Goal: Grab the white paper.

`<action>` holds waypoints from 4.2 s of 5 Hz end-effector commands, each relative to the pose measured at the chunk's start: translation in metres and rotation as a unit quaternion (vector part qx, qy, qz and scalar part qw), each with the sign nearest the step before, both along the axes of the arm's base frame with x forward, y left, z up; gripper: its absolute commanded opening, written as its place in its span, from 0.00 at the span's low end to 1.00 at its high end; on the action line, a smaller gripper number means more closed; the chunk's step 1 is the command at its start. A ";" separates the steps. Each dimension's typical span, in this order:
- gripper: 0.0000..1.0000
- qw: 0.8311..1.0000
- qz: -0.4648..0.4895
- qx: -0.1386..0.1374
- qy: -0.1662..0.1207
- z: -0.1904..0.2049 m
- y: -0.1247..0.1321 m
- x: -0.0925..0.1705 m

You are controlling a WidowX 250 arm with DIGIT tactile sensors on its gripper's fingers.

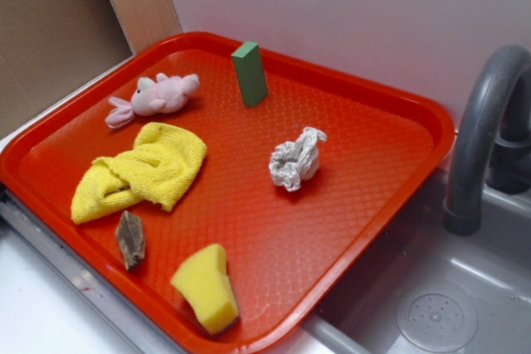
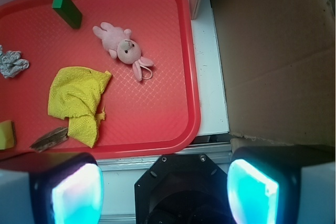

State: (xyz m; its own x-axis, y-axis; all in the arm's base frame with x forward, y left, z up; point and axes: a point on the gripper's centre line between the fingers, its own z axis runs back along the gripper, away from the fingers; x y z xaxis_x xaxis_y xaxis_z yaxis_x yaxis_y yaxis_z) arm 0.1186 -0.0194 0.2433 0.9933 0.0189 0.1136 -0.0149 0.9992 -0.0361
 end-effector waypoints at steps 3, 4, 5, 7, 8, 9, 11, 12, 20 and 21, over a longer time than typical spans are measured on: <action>1.00 0.990 -0.136 0.006 -0.032 0.000 -0.032 0.035; 1.00 0.964 -0.259 0.032 -0.053 0.004 -0.071 0.067; 1.00 0.921 -0.377 0.067 -0.068 0.000 -0.118 0.090; 1.00 0.797 -0.596 0.070 -0.067 -0.038 -0.193 0.096; 1.00 0.718 -0.692 0.052 -0.060 -0.062 -0.204 0.095; 1.00 0.626 -0.778 0.037 -0.041 -0.085 -0.220 0.102; 1.00 0.563 -0.826 0.006 -0.023 -0.116 -0.257 0.105; 1.00 0.531 -0.847 -0.018 0.000 -0.140 -0.278 0.094; 0.00 0.674 -0.733 -0.021 0.093 -0.130 -0.257 0.101; 0.00 0.763 -0.641 0.006 0.083 -0.096 -0.230 0.100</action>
